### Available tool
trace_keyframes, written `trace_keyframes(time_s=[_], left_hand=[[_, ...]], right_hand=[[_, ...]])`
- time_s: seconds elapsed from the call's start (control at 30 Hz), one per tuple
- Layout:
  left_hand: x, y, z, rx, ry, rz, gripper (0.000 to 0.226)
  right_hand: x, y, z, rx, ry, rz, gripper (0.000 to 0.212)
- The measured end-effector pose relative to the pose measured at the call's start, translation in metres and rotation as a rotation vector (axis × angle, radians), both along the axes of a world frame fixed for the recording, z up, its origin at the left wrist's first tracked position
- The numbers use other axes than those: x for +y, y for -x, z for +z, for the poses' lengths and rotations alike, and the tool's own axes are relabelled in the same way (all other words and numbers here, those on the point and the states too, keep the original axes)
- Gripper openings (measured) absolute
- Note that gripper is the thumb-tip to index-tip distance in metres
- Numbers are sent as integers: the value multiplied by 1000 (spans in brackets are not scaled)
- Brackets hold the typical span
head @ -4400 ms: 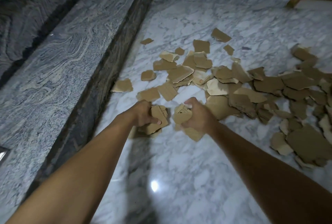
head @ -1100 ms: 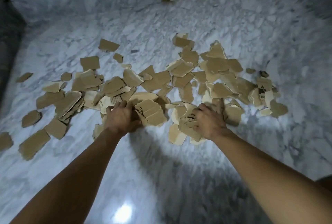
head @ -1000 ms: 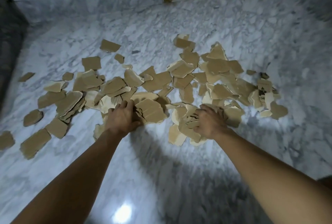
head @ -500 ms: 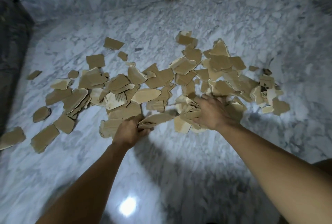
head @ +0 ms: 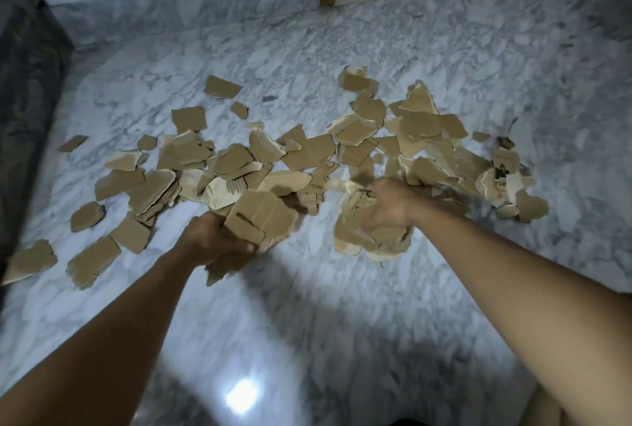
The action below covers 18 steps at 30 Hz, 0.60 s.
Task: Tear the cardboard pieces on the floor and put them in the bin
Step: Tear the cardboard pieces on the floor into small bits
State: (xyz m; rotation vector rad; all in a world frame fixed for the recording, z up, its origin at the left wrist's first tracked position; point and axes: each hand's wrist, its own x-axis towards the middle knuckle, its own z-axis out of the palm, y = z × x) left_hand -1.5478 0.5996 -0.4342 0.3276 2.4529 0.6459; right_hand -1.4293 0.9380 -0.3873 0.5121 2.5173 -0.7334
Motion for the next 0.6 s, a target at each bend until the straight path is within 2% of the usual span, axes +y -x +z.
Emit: trace_keyframes(time_s=[0.07,0.1,0.17,0.23,0.3,0.43,0.6], left_hand=[[-14,5,-3,-140,31,-49,46],[-19,5,-5,-178,43,-67,55],[-23,-1,-8,-220,-1,-79,68],[-23,-11,-10,-233,-66,-71,71],[-20,-17,-9,-259,-117,-70,71],[2,-21,-11,-238,-120,-122,73],[33,-28,-14,-215,-106,-163,69]], right_hand=[[-7,3,3,-136,-94,133,89],[-8,1,1,-194,-137,155,84],[-6,-9,-7,-276,-200,141,67],[-5,-27,-17,-282,-259,98,61],[-5,-45,-27,-220,-280,51,70],[-4,-62,-43,-114,-148,-105,101],[-6,-69,-53,-96,-90,-142,105]])
